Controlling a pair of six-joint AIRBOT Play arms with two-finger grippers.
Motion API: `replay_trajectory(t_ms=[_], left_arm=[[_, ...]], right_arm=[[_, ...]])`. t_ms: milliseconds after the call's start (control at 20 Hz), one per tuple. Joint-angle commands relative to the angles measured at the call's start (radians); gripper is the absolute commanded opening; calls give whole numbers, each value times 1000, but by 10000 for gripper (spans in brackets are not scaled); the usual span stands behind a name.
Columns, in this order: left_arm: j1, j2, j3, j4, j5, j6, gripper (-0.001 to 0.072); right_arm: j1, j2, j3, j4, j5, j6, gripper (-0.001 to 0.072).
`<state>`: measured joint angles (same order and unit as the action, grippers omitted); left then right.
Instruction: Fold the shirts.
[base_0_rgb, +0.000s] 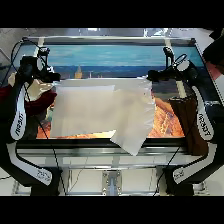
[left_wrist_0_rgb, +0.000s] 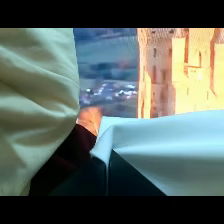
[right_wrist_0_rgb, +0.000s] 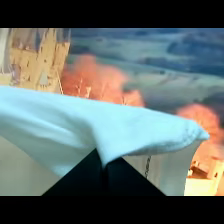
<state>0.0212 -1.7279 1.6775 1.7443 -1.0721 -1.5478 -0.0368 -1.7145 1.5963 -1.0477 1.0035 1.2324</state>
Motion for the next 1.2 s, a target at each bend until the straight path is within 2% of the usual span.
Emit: replay_trajectory(t_ms=[0, 250, 450, 550, 950, 1000, 1050, 1100, 1150], left_arm=[[7, 37, -74, -27, -73, 0, 11], [8, 58, -259, -28, -39, 11, 11], [4, 30, -281, -83, 7, 12, 11], [3, -1, -281, -145, -2, 35, 12], [26, -22, -281, -149, -63, 37, 13], [26, -22, -281, -151, -82, 35, 13], [26, -19, -281, -152, -106, 36, 68], [26, -6, -281, -153, -120, 36, 304], [27, 22, -281, -152, -122, 36, 514]], right_arm=[[32, 27, -21, -192, 183, 26, 6], [38, 32, -178, -162, 90, 32, 6], [38, 16, -256, -160, 48, 31, 7], [38, 1, -262, -155, 56, 32, 8], [37, 0, -262, -135, 62, 31, 10], [37, 0, -260, -135, 68, 32, 48], [36, 2, -246, -134, 99, 34, 239], [32, 11, -221, -137, 144, 44, 420], [22, 27, -179, -144, 216, 51, 425]])
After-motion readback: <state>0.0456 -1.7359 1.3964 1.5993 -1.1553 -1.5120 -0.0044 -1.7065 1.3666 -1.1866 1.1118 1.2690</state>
